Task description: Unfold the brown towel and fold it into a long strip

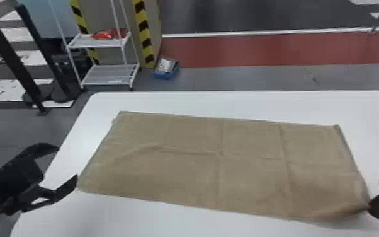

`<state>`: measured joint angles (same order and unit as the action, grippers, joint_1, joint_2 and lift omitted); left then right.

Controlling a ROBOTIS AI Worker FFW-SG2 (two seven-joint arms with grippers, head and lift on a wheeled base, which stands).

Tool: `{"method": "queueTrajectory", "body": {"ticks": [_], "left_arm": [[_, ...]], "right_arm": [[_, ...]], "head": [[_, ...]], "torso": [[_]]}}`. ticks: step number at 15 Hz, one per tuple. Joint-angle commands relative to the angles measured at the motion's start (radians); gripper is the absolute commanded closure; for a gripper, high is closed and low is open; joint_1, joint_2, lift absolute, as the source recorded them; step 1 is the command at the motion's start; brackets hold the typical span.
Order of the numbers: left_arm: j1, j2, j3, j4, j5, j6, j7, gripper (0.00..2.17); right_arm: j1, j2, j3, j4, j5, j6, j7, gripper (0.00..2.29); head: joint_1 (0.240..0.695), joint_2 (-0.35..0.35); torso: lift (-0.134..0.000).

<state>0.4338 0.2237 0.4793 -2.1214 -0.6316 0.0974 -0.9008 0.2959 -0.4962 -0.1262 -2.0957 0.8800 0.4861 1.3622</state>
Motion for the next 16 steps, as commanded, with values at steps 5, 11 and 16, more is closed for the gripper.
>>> {"method": "queueTrajectory", "body": {"ticks": [5, 11, 16], "left_arm": [[-0.102, 0.123, -0.185, 0.101, -0.221, -0.015, -0.198, 0.28], [-0.202, 0.171, -0.26, 0.178, -0.304, 0.022, -0.3, 0.49], [-0.205, 0.197, -0.251, 0.187, -0.318, 0.028, -0.342, 0.63]], "right_arm": [[-0.008, 0.007, 0.011, -0.001, 0.013, 0.035, 0.005, 2.04], [0.002, 0.008, -0.003, -0.004, 0.014, 0.056, 0.005, 2.04], [-0.001, 0.013, -0.003, -0.003, 0.014, 0.056, 0.005, 2.04]], "head": [[0.695, 0.014], [0.695, -0.002], [0.695, 0.014]], "torso": [[-0.123], [-0.123], [-0.123]]}}
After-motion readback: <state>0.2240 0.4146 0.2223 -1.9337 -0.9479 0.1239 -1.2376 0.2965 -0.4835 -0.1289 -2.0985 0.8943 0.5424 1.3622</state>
